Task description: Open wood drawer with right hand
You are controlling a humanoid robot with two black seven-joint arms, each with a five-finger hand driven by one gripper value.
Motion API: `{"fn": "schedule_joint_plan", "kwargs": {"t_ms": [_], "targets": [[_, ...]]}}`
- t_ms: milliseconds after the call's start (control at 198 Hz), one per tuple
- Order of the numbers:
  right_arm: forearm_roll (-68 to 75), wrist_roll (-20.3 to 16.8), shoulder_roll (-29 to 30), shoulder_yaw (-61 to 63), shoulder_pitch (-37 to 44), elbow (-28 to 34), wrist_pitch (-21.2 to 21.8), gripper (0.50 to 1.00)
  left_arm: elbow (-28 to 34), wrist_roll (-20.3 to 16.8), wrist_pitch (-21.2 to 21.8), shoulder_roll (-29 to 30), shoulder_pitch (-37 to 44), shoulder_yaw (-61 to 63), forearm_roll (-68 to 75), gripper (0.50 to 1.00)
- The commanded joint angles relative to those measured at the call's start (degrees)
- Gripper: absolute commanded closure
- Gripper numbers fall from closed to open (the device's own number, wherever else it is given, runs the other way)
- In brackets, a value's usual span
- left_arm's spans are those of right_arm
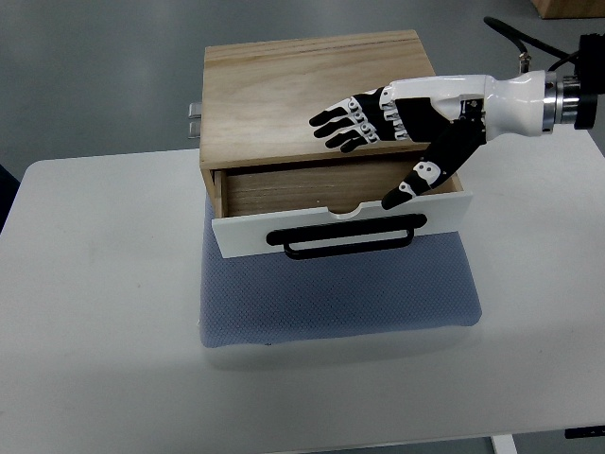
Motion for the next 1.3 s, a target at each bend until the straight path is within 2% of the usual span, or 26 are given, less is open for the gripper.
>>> {"fn": "schedule_joint_plan", "kwargs": {"t_ms": [0,25,101,263,449,626,767,1020,1292], "targets": [[2.4,0.3,0.7,1.1,-0.2,-3.4,0.0,0.564,0.0,0.0,0.1,0.0,0.1,-0.1,0.0,0.5],[2.8,0.3,1.0,1.5,-0.2,-4.2,-0.6,0.564,0.0,0.0,0.1,0.0,0.0,0.0,0.0,0.5],[4.7,0.4,2.5,3.2,-0.3,-7.5,-7.4,0.564,0.0,0.0,0.0,0.0,0.0,-0.1,0.0,0.5],[7.3,0.9,5.1,6.1,-0.5,-15.8,-18.5,0.564,0.0,0.0,0.1,0.0,0.0,0.0,0.0,0.5],[10.1,2.3,7.1,8.0,-1.3,-27.0,-24.8,0.564,0.0,0.0,0.0,0.0,0.0,-0.1,0.0,0.5],[10.9,4.1,9.9,8.1,-2.3,-38.9,-25.7,0.564,0.0,0.0,0.1,0.0,0.0,-0.1,0.0,0.5],[10.9,6.0,12.2,8.1,-4.1,-44.9,-25.7,0.564,0.0,0.0,0.0,0.0,0.1,0.0,0.0,0.5],[10.9,9.3,15.4,8.2,-7.0,-49.5,-25.9,0.564,0.0,0.0,0.1,0.0,0.1,-0.1,0.0,0.5],[10.9,12.0,18.3,8.1,-10.1,-51.5,-26.6,0.562,0.0,0.0,0.0,0.0,0.0,0.0,0.0,0.5]]}}
